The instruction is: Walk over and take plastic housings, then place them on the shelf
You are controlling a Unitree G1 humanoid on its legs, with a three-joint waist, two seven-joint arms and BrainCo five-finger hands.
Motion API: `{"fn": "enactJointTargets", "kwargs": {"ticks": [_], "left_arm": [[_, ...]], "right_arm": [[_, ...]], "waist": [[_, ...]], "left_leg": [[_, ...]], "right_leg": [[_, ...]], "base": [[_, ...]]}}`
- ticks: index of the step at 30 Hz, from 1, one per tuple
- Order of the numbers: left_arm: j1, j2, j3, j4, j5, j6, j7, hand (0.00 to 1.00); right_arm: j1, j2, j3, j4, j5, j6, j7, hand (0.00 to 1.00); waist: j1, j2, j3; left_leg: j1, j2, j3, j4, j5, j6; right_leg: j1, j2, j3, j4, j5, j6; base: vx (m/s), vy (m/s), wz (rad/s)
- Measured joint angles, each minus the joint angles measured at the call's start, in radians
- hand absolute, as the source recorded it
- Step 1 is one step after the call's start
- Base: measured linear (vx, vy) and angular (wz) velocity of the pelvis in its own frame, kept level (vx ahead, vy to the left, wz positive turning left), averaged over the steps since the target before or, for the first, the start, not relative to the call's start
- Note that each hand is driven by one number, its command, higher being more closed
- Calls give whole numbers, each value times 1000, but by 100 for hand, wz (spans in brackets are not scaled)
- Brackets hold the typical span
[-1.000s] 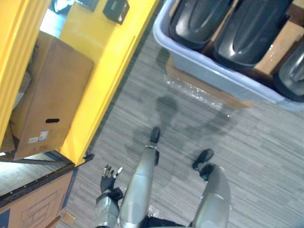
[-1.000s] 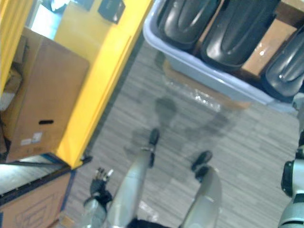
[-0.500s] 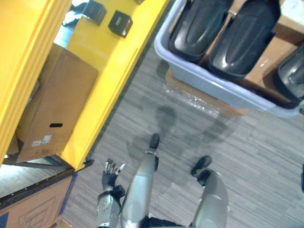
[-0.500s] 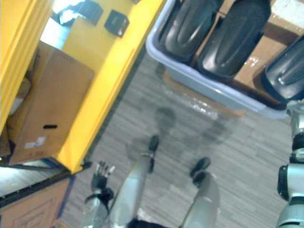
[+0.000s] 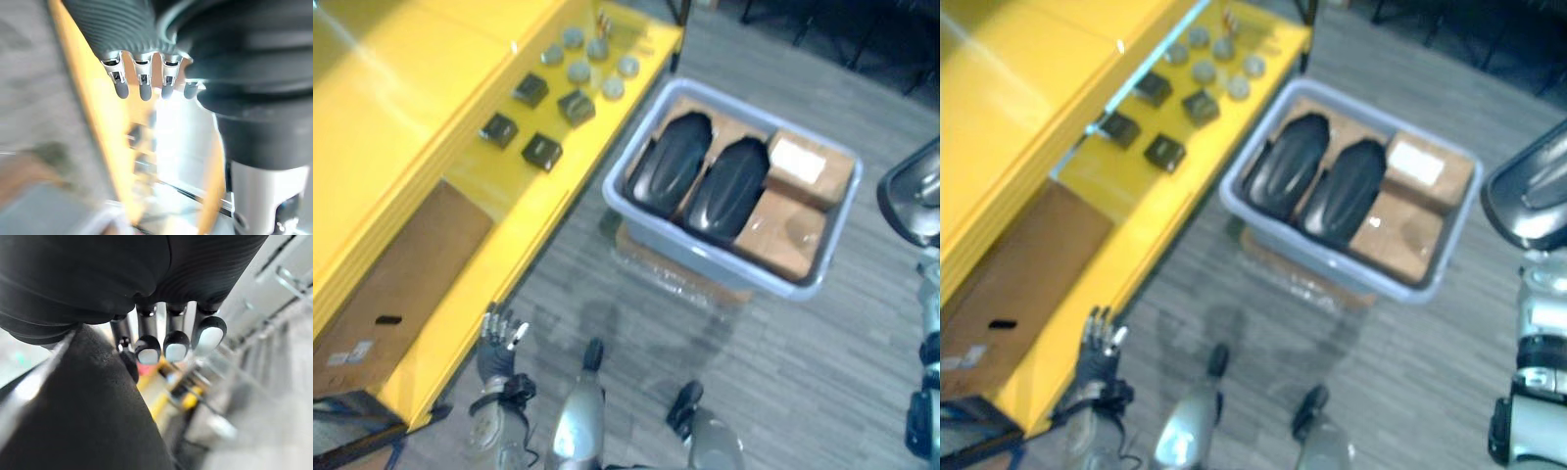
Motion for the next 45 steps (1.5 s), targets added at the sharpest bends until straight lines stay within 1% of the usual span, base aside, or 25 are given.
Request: {"fn": "enactJointTargets", "kwargs": {"ticks": [1,3,4,6,8,9,10,12,13,14,16,18,19,21,22,24,29,31,32,34,36,38,41,43,45], "left_arm": [[-2,1,14,-46,23,19,4,0],[-43,13,31,-183,108,84,10,0],[-65,22,27,-199,129,104,10,0],[-171,74,-16,-214,174,188,11,0],[-226,95,-37,-211,179,237,4,0],[-301,128,-68,-178,182,279,1,0],[-328,140,-76,-157,183,292,0,0],[-412,189,-104,-72,181,343,-17,0],[-431,200,-108,-58,179,359,-24,0],[-467,214,-119,-33,177,384,-37,0],[-516,230,-149,22,169,425,-49,0],[-537,235,-170,50,167,460,-54,0],[-545,234,-183,72,166,489,-54,0],[-551,234,-194,101,166,505,-54,0],[-553,234,-212,134,162,530,-57,0],[-553,231,-229,168,152,563,-63,0],[-553,225,-266,239,46,596,-68,0],[-553,224,-282,259,1,598,-67,0],[-553,221,-289,260,-30,599,-67,0],[-553,203,-289,262,-39,593,-67,0],[-553,189,-294,285,-76,566,-68,0],[-553,189,-294,294,-77,555,-67,0],[-554,187,-294,294,-117,522,-66,0],[-560,186,-296,294,-127,514,-64,0],[-569,182,-298,294,-139,491,-57,0]], "right_arm": [[16,20,-1,-53,-23,0,-3,100],[62,94,25,-261,-139,0,21,100],[68,111,37,-299,-169,0,30,100],[72,166,108,-388,-273,-5,83,100],[71,184,151,-396,-319,-32,105,100],[63,197,205,-402,-364,-68,130,100],[55,201,225,-402,-377,-79,140,100],[11,220,300,-402,-406,-132,174,100],[-3,220,315,-402,-411,-146,181,100],[-34,220,340,-401,-420,-180,191,100],[-73,233,374,-400,-420,-241,195,100],[-88,253,392,-398,-420,-277,196,100],[-101,262,421,-389,-420,-299,198,100],[-110,265,447,-376,-419,-312,205,100],[-111,266,465,-363,-419,-319,214,100],[-111,267,484,-340,-419,-326,218,100],[-112,280,515,-283,-423,-319,234,100],[-112,288,540,-259,-432,-316,237,100],[-113,293,554,-250,-452,-306,239,100],[-113,300,576,-218,-483,-303,240,100],[-113,312,597,-170,-513,-294,241,100],[-113,318,605,-140,-539,-292,243,100],[-113,324,610,-108,-540,-286,258,100],[-113,324,620,-89,-552,-284,262,100],[-113,325,633,-69,-561,-282,276,100]], "waist": [[-9,-2,-19],[-33,3,-79],[-35,6,-89],[-37,9,-112],[-38,8,-123],[-38,11,-126],[-39,11,-126],[-43,12,-127],[-47,11,-128],[-57,11,-128],[-65,11,-129],[-70,11,-135],[-76,13,-141],[-80,19,-147],[-82,26,-162],[-83,33,-172],[-83,34,-179],[-84,33,-181],[-84,33,-181],[-81,32,-181],[-77,32,-181],[-77,32,-181],[-77,32,-182],[-78,30,-183],[-77,28,-184]], "left_leg": [[13,-2,0,-10,0,0],[66,-8,8,-42,0,0],[81,-8,10,-49,0,0],[126,-5,32,-66,0,0],[132,-4,36,-68,0,0],[147,-2,43,-80,0,0],[153,-2,48,-82,0,0],[178,-4,72,-82,0,0],[179,-5,75,-81,0,0],[178,-8,78,-81,0,1],[180,-13,83,-81,4,6],[181,-14,85,-81,6,9],[182,-14,85,-81,8,12],[182,-12,85,-83,10,15],[182,-11,85,-95,17,22],[181,-11,85,-97,21,21],[179,-12,83,-97,29,19],[180,-11,77,-97,30,16],[178,-9,72,-97,32,16],[177,-8,67,-98,34,15],[175,-7,62,-98,36,14],[172,-6,61,-99,38,14],[167,-3,57,-99,40,13],[162,-2,53,-98,42,11],[160,-1,50,-98,44,10]], "right_leg": [[16,5,-2,-15,3,3],[71,7,-5,-59,12,12],[82,7,-5,-63,13,13],[115,9,2,-70,13,13],[117,9,4,-70,14,12],[120,10,9,-70,14,12],[123,10,12,-71,16,12],[137,9,33,-83,37,11],[139,8,33,-88,42,11],[140,7,34,-97,50,12],[145,6,35,-111,62,11],[146,6,35,-115,65,10],[147,7,34,-117,67,9],[148,10,35,-121,70,7],[148,13,34,-132,77,7],[150,16,34,-142,85,6],[156,24,33,-161,101,2],[167,29,30,-172,105,1],[168,31,28,-173,105,0],[168,34,26,-173,105,0],[169,35,24,-173,106,-1],[167,37,23,-175,107,-3],[166,41,16,-177,108,-4],[166,43,8,-179,109,-6],[166,45,6,-182,111,-8]], "base": [[150,-45,9],[137,-30,-2],[105,-22,-5],[55,-24,-15],[-3,-17,-13],[-29,-5,-13],[-27,7,-26],[-50,26,-27],[-86,37,-14],[-102,32,-8],[-91,20,-7],[-67,1,-3],[-74,-7,-1],[-84,-17,0],[-56,-21,1],[-27,-9,0],[-27,-5,0],[-31,-15,7],[-32,-17,9],[-33,-14,6],[-30,-8,4],[0,0,0],[-20,-12,4],[-19,-17,6],[-13,-10,4]]}}
